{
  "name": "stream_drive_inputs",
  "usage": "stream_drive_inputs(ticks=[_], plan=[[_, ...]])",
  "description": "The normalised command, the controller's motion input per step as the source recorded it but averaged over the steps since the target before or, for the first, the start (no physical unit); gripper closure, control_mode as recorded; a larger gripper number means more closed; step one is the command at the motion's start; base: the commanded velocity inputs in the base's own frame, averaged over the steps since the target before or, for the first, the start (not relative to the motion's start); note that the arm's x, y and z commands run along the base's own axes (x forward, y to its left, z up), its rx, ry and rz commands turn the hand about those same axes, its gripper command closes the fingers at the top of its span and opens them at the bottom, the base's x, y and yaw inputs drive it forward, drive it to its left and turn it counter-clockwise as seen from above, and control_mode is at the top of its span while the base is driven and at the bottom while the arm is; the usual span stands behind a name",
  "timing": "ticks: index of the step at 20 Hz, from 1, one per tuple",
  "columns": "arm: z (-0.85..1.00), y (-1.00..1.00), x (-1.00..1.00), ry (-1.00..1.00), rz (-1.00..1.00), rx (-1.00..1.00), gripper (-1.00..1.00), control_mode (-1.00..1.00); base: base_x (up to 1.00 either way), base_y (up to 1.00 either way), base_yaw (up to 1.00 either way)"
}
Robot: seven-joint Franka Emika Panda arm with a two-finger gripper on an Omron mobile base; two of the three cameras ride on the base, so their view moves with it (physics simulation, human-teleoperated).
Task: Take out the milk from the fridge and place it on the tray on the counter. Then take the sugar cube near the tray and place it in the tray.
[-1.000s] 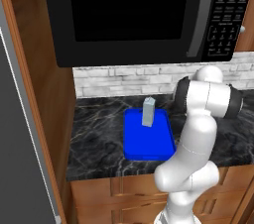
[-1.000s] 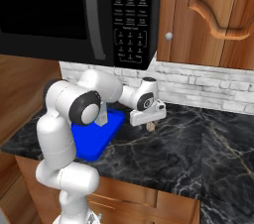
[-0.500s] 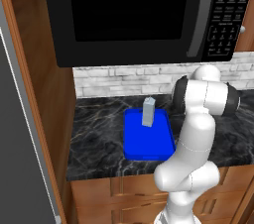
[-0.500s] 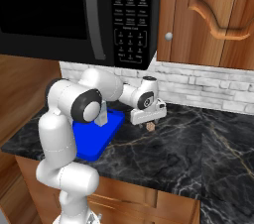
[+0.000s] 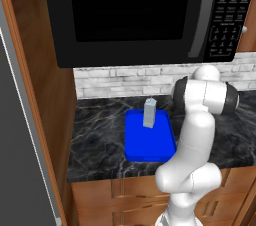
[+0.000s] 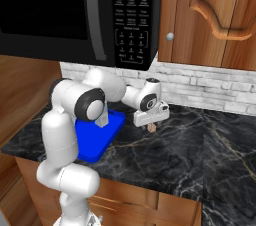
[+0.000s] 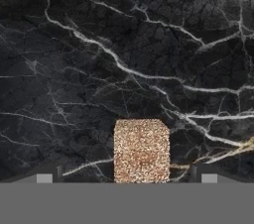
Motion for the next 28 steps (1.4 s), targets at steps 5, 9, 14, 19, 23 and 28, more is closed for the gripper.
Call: stream_drive_inputs(ticks=[5,9,14,19,23,28], plan=[[-0.14,0.00,0.04,0.00,0.00,0.01,-1.00,-1.00,0.00,0.00,0.00],[-0.11,0.00,0.08,0.00,0.00,0.00,-1.00,-1.00,0.00,0.00,0.00],[-0.06,0.00,0.09,0.00,0.00,0.00,-1.00,-1.00,0.00,0.00,0.00],[-0.13,0.00,0.09,0.00,0.00,0.00,1.00,-1.00,0.00,0.00,0.00],[-0.14,0.00,0.08,0.00,0.00,0.00,1.00,-1.00,0.00,0.00,0.00],[-0.06,0.00,0.06,0.00,0.00,0.00,1.00,-1.00,0.00,0.00,0.00]])
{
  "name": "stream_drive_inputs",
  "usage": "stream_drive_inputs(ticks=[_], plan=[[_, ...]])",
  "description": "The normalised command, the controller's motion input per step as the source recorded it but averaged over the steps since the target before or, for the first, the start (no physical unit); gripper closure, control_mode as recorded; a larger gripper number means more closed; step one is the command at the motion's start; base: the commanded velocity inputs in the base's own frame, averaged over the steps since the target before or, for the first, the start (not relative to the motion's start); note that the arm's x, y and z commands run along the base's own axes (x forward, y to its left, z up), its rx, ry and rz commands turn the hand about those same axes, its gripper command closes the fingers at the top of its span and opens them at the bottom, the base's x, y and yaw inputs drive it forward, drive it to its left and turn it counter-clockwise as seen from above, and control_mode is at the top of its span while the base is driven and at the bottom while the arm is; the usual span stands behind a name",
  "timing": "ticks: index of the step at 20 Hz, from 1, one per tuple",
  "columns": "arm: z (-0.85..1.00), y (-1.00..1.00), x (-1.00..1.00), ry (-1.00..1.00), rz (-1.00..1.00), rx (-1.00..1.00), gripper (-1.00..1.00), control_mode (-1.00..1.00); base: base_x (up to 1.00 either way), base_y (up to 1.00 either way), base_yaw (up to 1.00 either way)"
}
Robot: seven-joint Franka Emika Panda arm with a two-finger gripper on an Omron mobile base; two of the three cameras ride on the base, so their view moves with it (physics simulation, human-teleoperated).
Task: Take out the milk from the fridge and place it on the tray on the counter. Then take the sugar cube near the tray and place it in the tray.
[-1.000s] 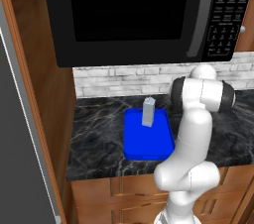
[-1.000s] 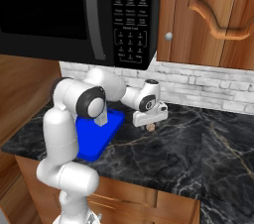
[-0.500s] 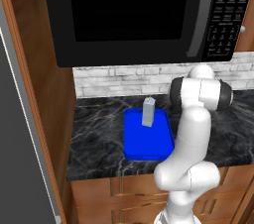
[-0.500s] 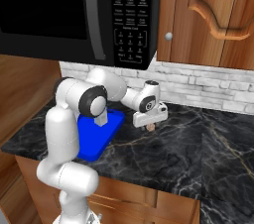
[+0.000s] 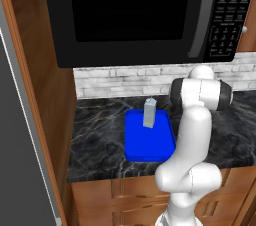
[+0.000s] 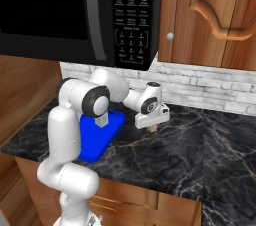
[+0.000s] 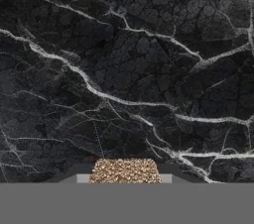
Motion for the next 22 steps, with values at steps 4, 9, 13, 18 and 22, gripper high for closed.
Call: stream_drive_inputs(ticks=[4,9,13,18,22], plan=[[0.00,0.00,0.02,0.00,0.00,0.00,1.00,-1.00,0.00,0.00,0.00],[0.00,-0.28,-0.23,0.00,-0.01,0.01,1.00,-1.00,0.00,0.00,0.00],[0.04,-0.40,-0.77,0.00,-0.03,0.01,1.00,-1.00,0.00,0.00,0.00],[0.25,-0.36,-0.85,-0.03,-0.04,0.01,1.00,-1.00,0.00,0.00,0.00],[0.58,-0.28,-0.99,-0.12,-0.01,0.05,1.00,-1.00,0.00,0.00,0.00]])
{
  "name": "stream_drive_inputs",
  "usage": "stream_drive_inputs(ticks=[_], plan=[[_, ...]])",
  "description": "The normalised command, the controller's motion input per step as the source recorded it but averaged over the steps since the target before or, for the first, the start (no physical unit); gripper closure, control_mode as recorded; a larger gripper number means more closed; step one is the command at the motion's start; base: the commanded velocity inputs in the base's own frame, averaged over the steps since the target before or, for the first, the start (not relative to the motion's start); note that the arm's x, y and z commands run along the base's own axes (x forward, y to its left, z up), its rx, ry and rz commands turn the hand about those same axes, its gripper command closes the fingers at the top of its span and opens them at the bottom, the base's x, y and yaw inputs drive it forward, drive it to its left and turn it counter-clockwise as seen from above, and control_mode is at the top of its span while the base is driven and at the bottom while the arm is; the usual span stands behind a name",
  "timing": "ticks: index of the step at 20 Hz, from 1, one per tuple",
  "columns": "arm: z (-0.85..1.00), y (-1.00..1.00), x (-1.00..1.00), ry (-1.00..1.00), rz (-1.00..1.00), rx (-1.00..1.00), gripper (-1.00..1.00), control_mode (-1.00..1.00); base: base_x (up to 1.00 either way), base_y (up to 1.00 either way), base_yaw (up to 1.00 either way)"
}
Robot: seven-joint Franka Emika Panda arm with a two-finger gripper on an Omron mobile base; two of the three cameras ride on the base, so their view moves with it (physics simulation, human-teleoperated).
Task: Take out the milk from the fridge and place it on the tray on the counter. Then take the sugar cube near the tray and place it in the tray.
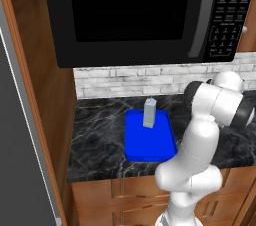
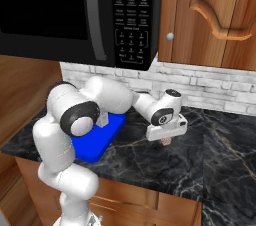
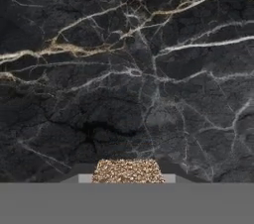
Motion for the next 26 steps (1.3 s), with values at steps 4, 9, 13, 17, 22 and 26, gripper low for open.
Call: stream_drive_inputs(ticks=[4,9,13,17,22,26], plan=[[0.68,-0.12,-1.00,-0.11,0.00,0.04,1.00,-1.00,0.00,0.00,0.00],[0.78,0.08,-1.00,-0.02,-0.01,0.01,1.00,-1.00,0.00,0.00,0.00],[0.60,0.55,-0.88,0.00,-0.10,0.05,1.00,-1.00,0.00,0.00,0.00],[0.35,0.96,-0.39,0.00,-0.14,0.00,1.00,-1.00,0.00,0.00,0.00],[0.12,1.00,0.00,-0.07,-0.13,0.00,1.00,-1.00,0.00,0.00,0.00],[0.02,1.00,0.10,-0.12,-0.08,-0.05,1.00,-1.00,0.00,0.00,0.00]])
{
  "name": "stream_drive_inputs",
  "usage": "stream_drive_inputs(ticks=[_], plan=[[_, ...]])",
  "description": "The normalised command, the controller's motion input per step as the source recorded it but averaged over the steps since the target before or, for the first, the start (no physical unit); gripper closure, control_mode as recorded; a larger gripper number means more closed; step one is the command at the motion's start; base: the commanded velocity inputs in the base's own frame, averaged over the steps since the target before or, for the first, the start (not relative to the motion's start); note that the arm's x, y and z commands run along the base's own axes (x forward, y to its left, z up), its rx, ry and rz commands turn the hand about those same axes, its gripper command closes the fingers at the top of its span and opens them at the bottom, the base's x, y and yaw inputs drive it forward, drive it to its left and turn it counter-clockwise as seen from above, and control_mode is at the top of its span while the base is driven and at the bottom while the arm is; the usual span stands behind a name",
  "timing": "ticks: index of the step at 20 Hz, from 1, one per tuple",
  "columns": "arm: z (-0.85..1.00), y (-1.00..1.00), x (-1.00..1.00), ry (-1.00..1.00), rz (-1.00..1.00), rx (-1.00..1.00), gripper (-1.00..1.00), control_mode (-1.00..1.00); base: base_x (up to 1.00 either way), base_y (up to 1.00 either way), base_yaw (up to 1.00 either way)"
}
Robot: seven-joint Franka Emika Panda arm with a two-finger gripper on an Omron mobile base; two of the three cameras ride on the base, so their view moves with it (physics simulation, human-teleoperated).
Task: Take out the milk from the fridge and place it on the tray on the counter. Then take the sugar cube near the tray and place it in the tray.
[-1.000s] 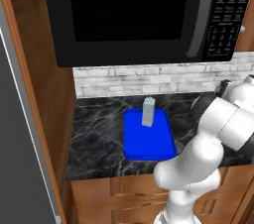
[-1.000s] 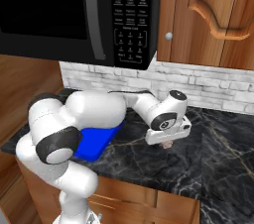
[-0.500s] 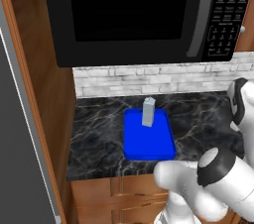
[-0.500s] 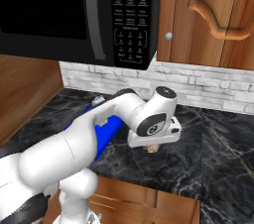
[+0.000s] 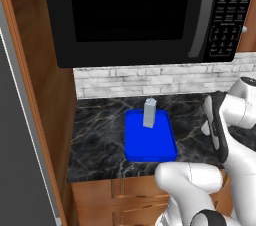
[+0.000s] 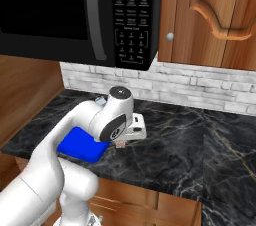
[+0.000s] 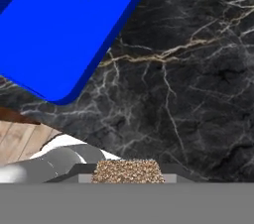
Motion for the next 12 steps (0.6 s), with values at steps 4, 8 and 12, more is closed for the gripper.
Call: stream_drive_inputs(ticks=[4,8,12], plan=[[0.19,1.00,0.14,-0.06,-0.04,-0.05,1.00,-1.00,0.00,0.00,0.00],[0.13,1.00,0.32,0.01,-0.01,-0.05,1.00,-1.00,0.00,0.00,0.00],[0.00,0.95,0.34,0.07,0.00,-0.02,1.00,-1.00,0.00,0.00,0.00]])
